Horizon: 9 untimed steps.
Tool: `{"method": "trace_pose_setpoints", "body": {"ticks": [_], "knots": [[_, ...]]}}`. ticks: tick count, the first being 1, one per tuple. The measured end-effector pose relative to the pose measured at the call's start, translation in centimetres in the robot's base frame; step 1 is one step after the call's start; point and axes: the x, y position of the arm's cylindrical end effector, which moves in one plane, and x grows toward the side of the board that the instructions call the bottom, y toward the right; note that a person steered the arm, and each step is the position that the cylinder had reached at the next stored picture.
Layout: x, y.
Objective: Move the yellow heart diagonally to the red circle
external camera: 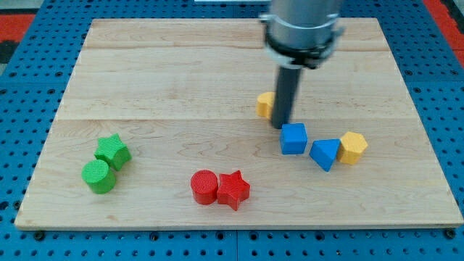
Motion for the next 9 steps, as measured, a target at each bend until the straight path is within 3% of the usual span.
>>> {"method": "trace_pose_setpoints", "body": {"ticks": [1,2,3,5,6,7,8,9], "knots": [[-7.5,-6.2],[-6.3,-4.1],[-12.1,-0.4],[-8.0,13.5],[-4.4,11.0],[-4.4,2.3],[-3.7,5.3],[-2.6,3.7]]}}
